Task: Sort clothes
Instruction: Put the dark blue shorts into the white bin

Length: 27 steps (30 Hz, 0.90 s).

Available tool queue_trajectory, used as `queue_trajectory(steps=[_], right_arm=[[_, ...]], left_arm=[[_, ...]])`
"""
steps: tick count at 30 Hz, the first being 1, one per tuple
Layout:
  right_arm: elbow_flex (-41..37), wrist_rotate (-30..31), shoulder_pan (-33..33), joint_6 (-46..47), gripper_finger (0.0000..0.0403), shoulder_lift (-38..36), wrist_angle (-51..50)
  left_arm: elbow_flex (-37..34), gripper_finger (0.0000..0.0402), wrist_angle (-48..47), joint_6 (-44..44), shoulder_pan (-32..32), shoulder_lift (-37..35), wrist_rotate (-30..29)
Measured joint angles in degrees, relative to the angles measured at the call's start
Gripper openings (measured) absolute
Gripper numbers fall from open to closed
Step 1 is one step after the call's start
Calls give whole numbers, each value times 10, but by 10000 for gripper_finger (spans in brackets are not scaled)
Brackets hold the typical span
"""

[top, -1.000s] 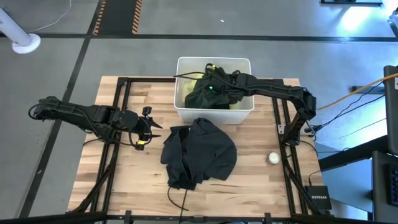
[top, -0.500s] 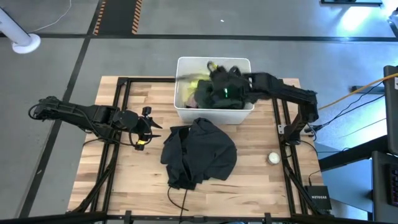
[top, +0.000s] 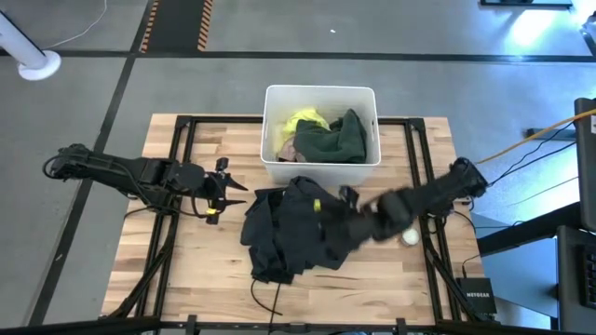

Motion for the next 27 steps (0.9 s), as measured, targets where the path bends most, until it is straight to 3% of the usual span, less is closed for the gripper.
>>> queue_trajectory(steps=[8, 14, 17, 23, 27], right_arm=[[-101, 43, 71, 93, 211, 0, 17], [-145, 57, 73, 90, 211, 0, 28], [-146, 95, 71, 88, 211, 0, 11], [-146, 192, 66, 28, 211, 0, 1], [-146, 199, 43, 0, 211, 0, -1]], left_arm=[[0, 153, -2, -20, 0, 54, 0], [-2, 153, -41, -15, 0, 132, 7], [-2, 153, -53, -11, 0, 156, 7], [-2, 153, -42, -3, 0, 165, 37], [-2, 153, -29, 0, 0, 165, 52]])
